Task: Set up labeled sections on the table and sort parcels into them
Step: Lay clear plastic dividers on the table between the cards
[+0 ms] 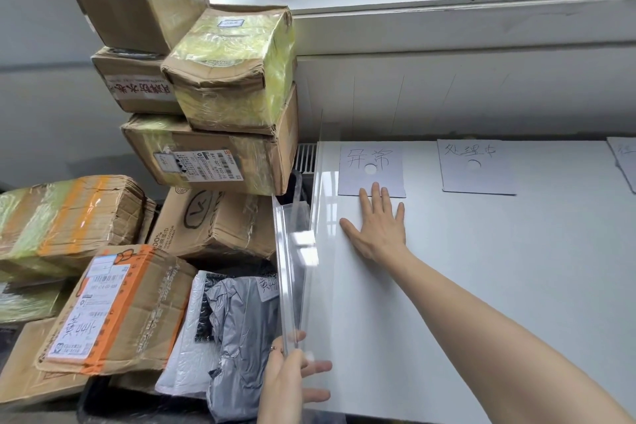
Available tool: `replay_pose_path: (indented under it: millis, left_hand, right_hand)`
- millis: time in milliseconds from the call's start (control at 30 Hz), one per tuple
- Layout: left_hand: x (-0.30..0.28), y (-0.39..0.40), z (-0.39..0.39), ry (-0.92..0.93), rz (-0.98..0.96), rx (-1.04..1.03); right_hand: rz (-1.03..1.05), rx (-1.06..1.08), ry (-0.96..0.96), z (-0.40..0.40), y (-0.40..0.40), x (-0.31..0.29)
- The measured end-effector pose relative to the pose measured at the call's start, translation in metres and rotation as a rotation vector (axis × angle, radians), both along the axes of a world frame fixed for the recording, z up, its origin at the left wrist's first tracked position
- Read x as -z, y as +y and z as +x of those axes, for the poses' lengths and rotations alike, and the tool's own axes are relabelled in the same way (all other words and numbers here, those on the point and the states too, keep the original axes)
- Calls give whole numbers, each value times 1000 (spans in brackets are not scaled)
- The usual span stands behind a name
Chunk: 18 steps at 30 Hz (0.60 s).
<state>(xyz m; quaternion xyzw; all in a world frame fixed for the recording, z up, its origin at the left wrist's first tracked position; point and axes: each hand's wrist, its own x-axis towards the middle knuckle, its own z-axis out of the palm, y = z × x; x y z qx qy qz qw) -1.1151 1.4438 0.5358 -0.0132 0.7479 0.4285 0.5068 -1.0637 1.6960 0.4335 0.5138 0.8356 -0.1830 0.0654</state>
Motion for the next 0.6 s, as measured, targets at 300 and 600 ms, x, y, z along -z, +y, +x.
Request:
replay_pose_path:
  millis: [300,600]
  left_hand:
    - [-36,10,-4,62,167,35]
    - [-59,60,30,-26,299,197]
  right_hand:
    - [33,196,477,20,-34,-33]
    - [-617,747,956,89,-140,-131]
